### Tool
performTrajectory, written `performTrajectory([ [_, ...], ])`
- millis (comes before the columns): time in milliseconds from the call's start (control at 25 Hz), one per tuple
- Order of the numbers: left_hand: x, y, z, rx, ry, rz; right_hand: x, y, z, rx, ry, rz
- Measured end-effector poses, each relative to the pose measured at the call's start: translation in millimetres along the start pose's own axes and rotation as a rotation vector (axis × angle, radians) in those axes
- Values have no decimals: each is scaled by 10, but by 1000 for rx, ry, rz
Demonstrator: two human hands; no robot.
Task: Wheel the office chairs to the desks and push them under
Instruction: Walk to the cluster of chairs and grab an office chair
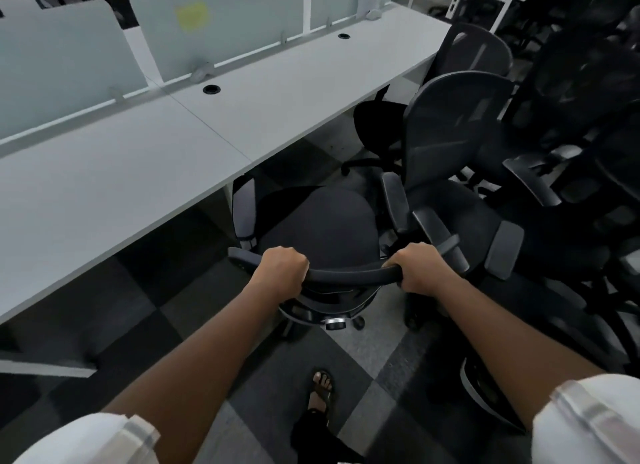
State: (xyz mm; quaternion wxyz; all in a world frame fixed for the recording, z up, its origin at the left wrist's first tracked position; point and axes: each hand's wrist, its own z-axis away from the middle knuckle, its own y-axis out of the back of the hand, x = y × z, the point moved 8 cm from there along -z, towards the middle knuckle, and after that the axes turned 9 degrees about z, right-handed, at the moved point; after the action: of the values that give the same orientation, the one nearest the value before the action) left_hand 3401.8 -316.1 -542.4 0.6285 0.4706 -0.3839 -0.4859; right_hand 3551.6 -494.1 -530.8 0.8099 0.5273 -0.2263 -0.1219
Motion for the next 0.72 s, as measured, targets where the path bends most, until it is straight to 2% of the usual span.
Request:
performTrajectory([
  [200,-22,-110,760,49,61,-7,-557,59,397,51,-2,46],
  [720,67,-759,3090,-20,324,57,-2159,-133,1726,194,317,43],
])
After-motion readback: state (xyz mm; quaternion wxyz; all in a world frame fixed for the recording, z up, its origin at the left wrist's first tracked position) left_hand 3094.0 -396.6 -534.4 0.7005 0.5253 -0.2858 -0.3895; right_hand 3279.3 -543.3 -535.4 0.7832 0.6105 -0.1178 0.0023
